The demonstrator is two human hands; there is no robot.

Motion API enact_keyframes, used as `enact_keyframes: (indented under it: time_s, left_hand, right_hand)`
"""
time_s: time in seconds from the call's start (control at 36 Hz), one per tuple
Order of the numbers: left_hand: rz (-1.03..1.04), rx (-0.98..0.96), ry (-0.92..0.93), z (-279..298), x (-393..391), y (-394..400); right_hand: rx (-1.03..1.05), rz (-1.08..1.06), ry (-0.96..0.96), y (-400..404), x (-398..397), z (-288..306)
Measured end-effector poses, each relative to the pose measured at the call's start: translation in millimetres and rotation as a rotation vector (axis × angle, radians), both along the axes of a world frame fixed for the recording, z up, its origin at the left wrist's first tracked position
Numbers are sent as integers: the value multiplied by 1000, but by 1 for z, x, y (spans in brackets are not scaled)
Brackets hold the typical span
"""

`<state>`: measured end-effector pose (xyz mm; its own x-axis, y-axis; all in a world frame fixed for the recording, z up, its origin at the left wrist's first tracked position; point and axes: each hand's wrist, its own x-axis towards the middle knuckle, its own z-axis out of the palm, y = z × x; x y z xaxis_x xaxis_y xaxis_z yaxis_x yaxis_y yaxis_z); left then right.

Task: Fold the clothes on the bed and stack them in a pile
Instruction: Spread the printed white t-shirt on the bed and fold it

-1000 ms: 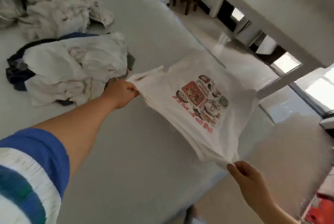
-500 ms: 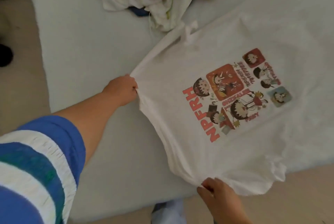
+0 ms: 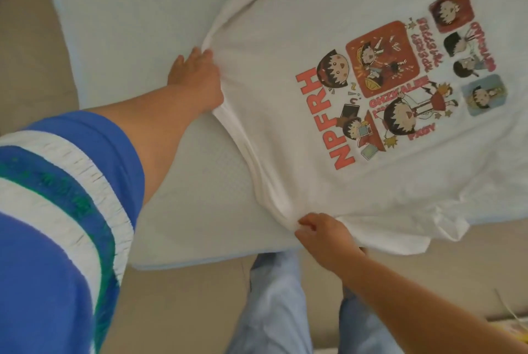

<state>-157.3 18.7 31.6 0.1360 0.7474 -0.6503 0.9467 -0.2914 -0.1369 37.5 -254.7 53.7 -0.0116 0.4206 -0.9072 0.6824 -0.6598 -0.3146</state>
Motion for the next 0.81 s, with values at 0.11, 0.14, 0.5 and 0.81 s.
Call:
enact_keyframes:
  time_s: [0.11, 0.14, 0.5, 0.81]
  left_hand:
    - [64, 65, -196, 14, 11, -21]
    - [116, 79, -278, 20, 15, -33]
    - [840, -386, -459, 45, 104, -272]
    - [2004, -262, -811, 3, 190, -367]
  right_hand:
    - [127, -127, -82, -5, 27, 13]
    - [133, -153, -109, -8, 38, 17]
    - [2, -179, -424, -80, 182, 41]
    - [248, -103, -284, -92, 230, -6]
